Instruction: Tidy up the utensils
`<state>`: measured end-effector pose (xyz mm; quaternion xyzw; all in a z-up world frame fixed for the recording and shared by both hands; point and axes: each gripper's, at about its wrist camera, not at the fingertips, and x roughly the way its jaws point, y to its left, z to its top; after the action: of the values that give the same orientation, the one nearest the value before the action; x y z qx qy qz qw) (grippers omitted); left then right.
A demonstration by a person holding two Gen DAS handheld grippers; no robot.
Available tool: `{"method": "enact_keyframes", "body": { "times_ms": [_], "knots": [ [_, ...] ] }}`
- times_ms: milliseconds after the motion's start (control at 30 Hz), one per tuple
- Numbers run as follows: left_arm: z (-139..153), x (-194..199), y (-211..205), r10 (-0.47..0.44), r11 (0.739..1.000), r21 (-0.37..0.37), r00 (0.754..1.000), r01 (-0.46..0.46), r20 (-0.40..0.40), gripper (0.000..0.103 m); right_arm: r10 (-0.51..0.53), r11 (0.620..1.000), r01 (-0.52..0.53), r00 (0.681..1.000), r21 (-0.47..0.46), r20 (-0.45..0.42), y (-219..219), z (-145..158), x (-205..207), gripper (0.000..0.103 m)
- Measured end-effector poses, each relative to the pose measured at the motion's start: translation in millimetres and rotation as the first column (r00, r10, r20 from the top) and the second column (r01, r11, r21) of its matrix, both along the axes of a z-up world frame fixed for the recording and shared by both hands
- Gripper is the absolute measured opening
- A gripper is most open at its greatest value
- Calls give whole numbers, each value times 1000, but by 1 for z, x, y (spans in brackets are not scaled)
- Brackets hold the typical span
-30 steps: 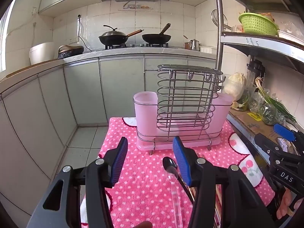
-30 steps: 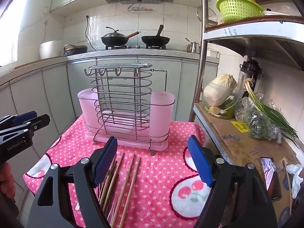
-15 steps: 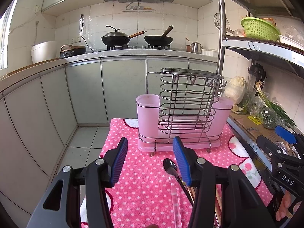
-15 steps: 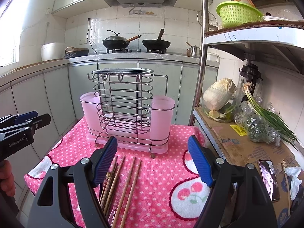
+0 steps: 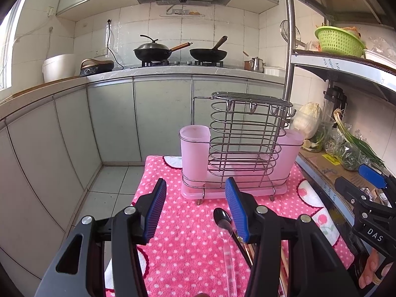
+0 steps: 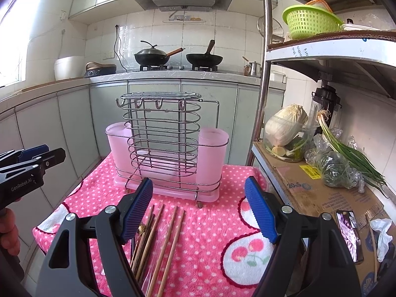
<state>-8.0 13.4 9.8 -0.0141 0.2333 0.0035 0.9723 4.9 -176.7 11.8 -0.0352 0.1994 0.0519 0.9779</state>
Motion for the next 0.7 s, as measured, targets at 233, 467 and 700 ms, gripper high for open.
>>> {"method": "enact_keyframes", "body": {
  "times_ms": [233, 467, 700],
  "knots": [
    [3, -2, 0, -4, 1000, 1, 1000, 4, 8, 49, 1, 1000, -1, 1000, -6, 5, 1, 0, -2, 77],
    [5, -3, -1, -6, 1000, 0, 1000, 6, 12, 49, 0, 1000, 0, 1000, -7, 8, 2, 2, -3, 77],
    [5, -3, -1, -6, 1000, 1, 1000, 6, 12, 49, 0, 1000, 0, 1000, -7, 9, 2, 2, -3, 77]
  ]
}}
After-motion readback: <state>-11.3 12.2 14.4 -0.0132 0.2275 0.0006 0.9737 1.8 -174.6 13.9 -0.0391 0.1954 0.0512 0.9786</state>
